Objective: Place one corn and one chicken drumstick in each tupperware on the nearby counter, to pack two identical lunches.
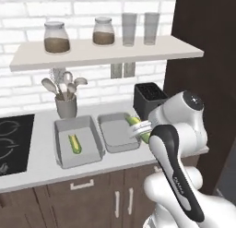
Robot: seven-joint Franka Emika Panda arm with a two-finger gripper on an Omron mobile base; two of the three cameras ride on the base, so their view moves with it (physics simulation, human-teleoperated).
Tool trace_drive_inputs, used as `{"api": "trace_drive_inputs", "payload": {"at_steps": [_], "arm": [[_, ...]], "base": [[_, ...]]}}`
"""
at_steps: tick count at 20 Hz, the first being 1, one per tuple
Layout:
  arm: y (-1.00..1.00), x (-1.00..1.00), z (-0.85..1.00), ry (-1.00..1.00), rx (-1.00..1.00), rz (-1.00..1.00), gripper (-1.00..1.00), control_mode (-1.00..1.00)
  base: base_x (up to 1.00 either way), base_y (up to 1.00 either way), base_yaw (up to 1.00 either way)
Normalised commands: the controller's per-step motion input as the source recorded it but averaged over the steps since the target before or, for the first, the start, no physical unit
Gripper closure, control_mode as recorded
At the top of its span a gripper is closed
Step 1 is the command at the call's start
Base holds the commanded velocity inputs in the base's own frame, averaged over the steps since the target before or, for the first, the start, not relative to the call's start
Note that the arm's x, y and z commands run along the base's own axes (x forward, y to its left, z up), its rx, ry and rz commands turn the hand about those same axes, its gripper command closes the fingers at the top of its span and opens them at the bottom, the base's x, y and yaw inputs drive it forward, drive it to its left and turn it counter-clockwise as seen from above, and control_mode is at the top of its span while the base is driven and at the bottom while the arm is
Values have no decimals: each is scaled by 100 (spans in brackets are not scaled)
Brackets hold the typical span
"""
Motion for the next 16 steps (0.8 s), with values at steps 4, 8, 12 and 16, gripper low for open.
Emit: {"api": "trace_drive_inputs", "payload": {"at_steps": [4,8,12,16], "arm": [[0,0,0,0,0,0,100,100],[0,0,0,0,0,0,100,100],[0,0,0,0,0,0,100,100],[0,12,-36,9,-3,-2,100,-100]], "base": [[55,35,-41],[40,40,-29],[35,28,-16],[0,0,0]]}}
